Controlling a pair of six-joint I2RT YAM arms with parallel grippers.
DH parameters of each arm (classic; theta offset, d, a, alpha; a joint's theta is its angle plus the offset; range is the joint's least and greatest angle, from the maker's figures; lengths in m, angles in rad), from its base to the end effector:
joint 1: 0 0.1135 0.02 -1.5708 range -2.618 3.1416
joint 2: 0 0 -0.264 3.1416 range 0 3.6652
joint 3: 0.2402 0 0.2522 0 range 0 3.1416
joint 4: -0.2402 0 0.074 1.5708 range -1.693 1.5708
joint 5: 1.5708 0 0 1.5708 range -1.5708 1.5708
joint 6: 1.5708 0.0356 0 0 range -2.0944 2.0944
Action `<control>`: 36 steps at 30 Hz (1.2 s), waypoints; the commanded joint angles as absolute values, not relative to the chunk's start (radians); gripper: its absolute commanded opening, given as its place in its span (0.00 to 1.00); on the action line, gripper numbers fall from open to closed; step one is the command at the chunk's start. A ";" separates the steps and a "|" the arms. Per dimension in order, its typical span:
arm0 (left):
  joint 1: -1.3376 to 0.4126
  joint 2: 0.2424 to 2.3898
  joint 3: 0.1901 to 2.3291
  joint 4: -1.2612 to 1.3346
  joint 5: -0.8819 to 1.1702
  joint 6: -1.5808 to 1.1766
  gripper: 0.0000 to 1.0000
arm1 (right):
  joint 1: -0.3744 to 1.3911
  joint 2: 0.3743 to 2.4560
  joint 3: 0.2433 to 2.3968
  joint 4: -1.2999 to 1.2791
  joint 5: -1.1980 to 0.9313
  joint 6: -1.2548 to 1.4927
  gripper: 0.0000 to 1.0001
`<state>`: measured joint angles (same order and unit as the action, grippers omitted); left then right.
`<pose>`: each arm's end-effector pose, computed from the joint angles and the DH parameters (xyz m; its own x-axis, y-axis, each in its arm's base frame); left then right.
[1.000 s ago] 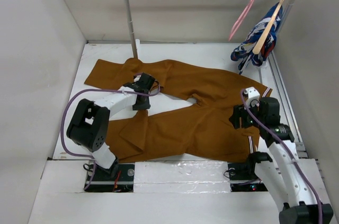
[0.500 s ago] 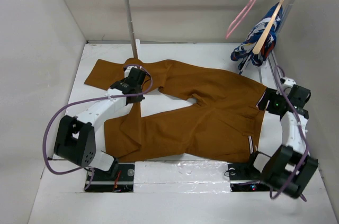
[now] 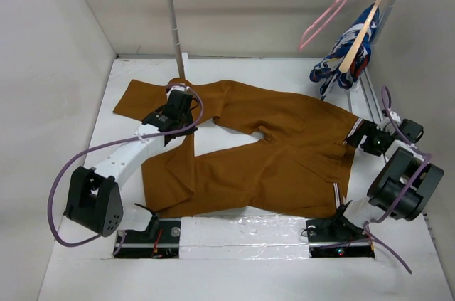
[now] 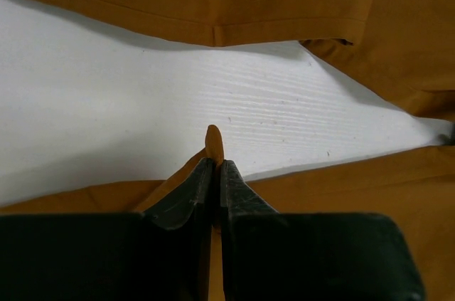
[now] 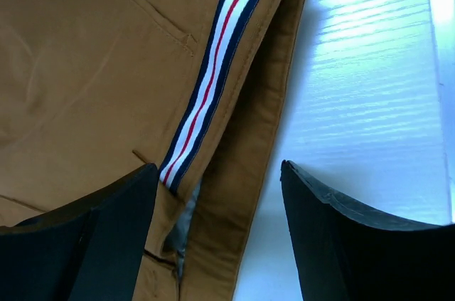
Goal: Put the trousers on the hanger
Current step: Flatten out the trousers at the center of the board.
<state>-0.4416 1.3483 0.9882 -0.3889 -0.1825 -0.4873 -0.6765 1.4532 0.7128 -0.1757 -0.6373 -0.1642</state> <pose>0.2667 -0.1189 0.2666 -0.6845 -0.1857 -0.7050 -0.0230 0.9720 -0.2337 0.2260 -0.1543 0.1733 -0.6463 0.3504 -0.6779 0.1166 0.9232 0.3661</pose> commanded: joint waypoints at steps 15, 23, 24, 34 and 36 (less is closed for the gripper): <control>-0.381 1.258 1.060 -0.410 -0.308 -0.488 0.00 | -0.693 1.453 0.865 -0.170 -0.525 -0.124 0.00; -0.319 1.253 1.023 -0.405 -0.321 -0.460 0.00 | -0.673 1.589 1.143 -0.367 -0.263 -0.169 0.00; -0.319 1.256 1.017 -0.406 -0.324 -0.462 0.00 | -0.663 1.600 1.161 -0.368 -0.238 -0.167 0.03; -0.131 1.292 1.043 -0.454 -0.327 -0.419 0.00 | -0.523 1.392 1.140 -0.387 -0.340 -0.138 0.60; -0.012 1.261 1.022 -0.433 -0.190 -0.426 0.00 | -0.462 1.277 0.999 -0.358 -0.351 -0.098 0.59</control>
